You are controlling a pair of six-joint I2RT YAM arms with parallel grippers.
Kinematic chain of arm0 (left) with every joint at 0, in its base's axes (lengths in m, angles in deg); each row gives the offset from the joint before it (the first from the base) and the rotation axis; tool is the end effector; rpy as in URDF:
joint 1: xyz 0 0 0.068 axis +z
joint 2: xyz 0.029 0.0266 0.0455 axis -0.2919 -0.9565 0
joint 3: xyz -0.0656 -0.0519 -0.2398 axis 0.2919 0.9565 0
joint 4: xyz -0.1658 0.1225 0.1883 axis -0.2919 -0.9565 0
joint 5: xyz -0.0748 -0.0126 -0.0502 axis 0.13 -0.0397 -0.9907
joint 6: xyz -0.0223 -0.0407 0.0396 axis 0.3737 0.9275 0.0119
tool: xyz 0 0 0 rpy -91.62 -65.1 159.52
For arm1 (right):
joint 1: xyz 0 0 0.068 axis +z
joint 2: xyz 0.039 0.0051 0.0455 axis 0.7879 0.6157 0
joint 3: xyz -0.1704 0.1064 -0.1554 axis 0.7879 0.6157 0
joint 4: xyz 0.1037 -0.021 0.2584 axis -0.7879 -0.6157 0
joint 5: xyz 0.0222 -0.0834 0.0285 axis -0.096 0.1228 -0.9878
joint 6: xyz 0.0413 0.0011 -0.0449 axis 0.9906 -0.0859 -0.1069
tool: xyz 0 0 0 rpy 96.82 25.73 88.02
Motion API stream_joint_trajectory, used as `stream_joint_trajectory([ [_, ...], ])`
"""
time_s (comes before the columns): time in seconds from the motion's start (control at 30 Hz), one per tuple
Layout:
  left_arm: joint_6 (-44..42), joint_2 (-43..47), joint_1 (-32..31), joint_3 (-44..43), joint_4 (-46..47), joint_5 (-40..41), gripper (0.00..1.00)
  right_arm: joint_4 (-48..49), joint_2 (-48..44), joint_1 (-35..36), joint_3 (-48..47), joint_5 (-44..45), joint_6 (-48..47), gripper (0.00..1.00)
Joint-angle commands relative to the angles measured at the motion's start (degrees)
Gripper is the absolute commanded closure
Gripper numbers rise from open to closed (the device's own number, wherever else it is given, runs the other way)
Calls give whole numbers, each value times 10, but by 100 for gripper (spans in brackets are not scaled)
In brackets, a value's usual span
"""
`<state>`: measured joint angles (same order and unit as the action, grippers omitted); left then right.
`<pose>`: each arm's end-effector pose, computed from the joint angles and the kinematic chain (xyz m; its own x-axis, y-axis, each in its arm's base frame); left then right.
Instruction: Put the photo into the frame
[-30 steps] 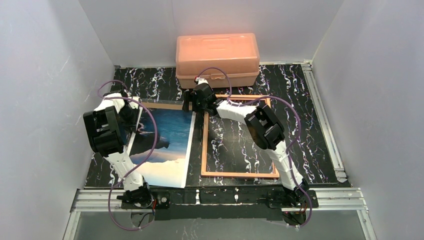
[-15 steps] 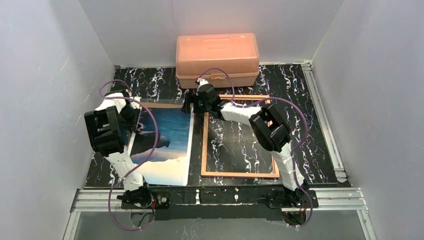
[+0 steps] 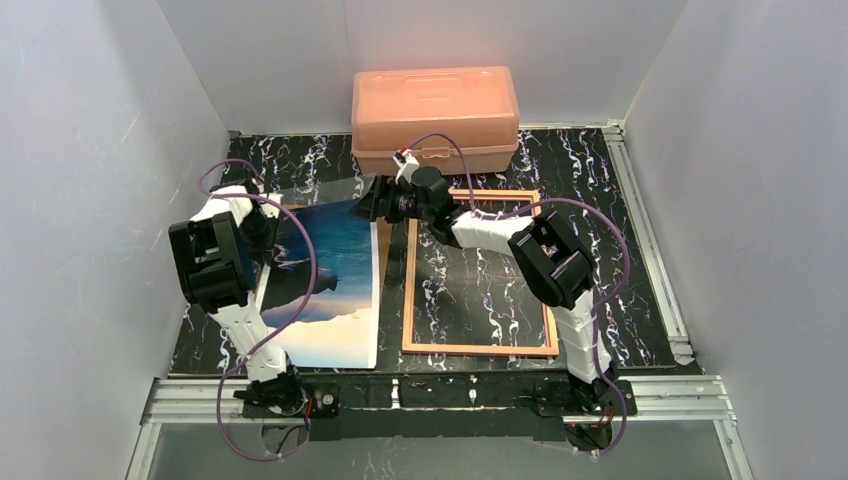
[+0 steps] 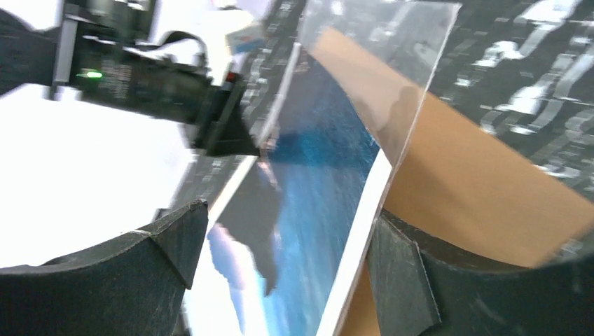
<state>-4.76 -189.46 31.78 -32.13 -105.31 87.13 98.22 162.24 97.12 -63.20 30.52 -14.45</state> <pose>0.3762 0.1012 0.1279 -0.9646 0.1300 -0.2294 0.1017 0.9861 0.1312 0.3515 0.3711 0.1791 -0.6850 0.2422 -0.6871 -0.5563 0.4351 0.7080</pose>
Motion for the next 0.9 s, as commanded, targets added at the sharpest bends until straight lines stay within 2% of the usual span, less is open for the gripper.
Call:
stream_joint_trajectory([
  [0.0,-8,-29,0,27,36,1,76,182,10,11,5,-111,113,14],
  [0.23,-15,-21,0,30,37,5,76,239,33,3,-12,-132,181,17],
  [0.43,-19,-13,-1,32,38,4,77,202,28,-20,-37,-128,175,17],
  [0.63,-22,-7,0,37,38,3,77,139,73,-39,-130,-127,176,17],
  [0.73,-27,-5,-1,39,41,4,78,113,99,-40,-175,-129,177,20],
  [0.87,-28,-4,0,40,41,3,78,113,126,-39,-206,-131,198,30],
])
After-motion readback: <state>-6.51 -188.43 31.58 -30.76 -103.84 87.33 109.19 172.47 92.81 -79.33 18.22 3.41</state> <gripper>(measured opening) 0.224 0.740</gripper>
